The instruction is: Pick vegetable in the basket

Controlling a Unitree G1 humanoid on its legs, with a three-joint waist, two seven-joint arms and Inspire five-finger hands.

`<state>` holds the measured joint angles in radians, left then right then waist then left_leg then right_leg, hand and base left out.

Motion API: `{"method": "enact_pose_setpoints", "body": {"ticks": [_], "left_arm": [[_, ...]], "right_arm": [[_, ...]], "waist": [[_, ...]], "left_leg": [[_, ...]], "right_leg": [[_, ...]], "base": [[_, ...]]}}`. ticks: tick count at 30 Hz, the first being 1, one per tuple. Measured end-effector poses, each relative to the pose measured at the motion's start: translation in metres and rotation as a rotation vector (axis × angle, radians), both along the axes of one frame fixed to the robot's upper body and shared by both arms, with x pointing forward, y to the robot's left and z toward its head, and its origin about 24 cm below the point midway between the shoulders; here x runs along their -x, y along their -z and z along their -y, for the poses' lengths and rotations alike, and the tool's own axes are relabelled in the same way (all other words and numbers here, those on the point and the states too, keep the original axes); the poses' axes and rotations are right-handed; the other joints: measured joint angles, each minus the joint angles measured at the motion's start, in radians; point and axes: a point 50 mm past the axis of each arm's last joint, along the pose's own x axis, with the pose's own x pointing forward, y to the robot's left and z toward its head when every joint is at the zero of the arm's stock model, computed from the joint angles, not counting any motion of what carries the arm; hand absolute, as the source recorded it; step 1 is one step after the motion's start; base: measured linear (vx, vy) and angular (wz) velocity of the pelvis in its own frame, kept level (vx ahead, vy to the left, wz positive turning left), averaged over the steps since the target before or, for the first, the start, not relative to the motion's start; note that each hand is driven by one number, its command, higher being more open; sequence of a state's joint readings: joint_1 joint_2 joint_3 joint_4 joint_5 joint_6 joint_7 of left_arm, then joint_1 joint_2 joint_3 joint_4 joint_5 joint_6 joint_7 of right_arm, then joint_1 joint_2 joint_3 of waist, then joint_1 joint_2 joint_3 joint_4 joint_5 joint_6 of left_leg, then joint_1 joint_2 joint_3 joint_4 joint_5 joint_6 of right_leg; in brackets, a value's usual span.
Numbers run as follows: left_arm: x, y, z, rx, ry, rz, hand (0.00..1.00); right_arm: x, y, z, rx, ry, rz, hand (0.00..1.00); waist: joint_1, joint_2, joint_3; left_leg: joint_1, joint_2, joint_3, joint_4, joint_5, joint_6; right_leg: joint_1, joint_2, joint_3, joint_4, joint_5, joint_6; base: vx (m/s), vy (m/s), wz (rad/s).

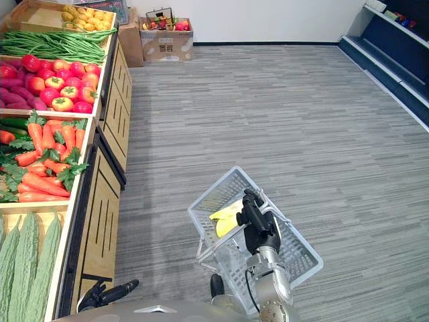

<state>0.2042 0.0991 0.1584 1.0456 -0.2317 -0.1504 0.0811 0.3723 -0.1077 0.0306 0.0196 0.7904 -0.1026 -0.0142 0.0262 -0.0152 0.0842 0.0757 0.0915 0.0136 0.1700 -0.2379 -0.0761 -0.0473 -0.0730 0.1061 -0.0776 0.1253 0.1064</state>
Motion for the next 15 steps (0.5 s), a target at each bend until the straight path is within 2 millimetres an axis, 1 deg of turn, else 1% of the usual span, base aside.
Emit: {"method": "enact_pose_setpoints", "body": {"ticks": [3,8,12,13,14,15], "left_arm": [[0.004,0.002,0.004,0.016,0.001,-0.017,1.0],[0.008,0.004,0.007,0.037,0.0,-0.029,1.0],[0.008,0.004,0.01,0.045,0.007,-0.031,1.0],[0.008,0.004,0.01,0.045,0.008,-0.03,1.0],[0.008,0.004,0.009,0.045,0.008,-0.029,1.0],[0.008,0.004,0.009,0.042,0.009,-0.029,1.0]], "right_arm": [[0.001,0.005,0.009,0.007,0.052,-0.03,0.0],[-0.001,0.011,0.015,0.015,0.091,-0.062,0.0],[0.002,0.012,0.02,0.019,0.116,-0.072,0.0],[0.002,0.012,0.022,0.017,0.126,-0.071,0.0],[0.003,0.012,0.023,0.01,0.145,-0.071,0.0],[0.003,0.012,0.023,0.008,0.152,-0.07,0.0]], "waist": [[0.0,0.02,0.008],[0.001,0.035,0.009],[-0.001,0.034,0.009],[-0.001,0.034,0.011],[0.001,0.032,0.012],[0.003,0.031,0.012]], "left_leg": [[0.001,0.003,0.015,-0.002,0.0,0.0],[0.004,0.007,0.048,-0.01,0.0,0.0],[0.005,0.009,0.062,-0.011,0.0,0.0],[0.007,0.014,0.064,-0.01,0.0,0.0],[0.01,0.017,0.066,-0.01,-0.001,-0.001],[0.013,0.02,0.07,-0.01,-0.002,-0.003]], "right_leg": [[-0.006,0.003,0.0,0.0,0.002,0.003],[-0.029,0.011,0.0,-0.001,0.015,0.004],[-0.038,0.009,-0.013,-0.008,0.02,0.003],[-0.04,0.006,-0.027,-0.008,0.014,-0.002],[-0.037,-0.002,-0.075,-0.008,0.001,-0.013],[-0.036,-0.006,-0.102,-0.008,0.001,-0.014]], "base": [[0.0,0.0,-0.08],[-0.01,-0.004,-0.22],[-0.03,0.01,-0.11],[-0.06,0.009,0.02],[-0.05,-0.001,-0.02],[-0.01,-0.013,-0.08]]}}
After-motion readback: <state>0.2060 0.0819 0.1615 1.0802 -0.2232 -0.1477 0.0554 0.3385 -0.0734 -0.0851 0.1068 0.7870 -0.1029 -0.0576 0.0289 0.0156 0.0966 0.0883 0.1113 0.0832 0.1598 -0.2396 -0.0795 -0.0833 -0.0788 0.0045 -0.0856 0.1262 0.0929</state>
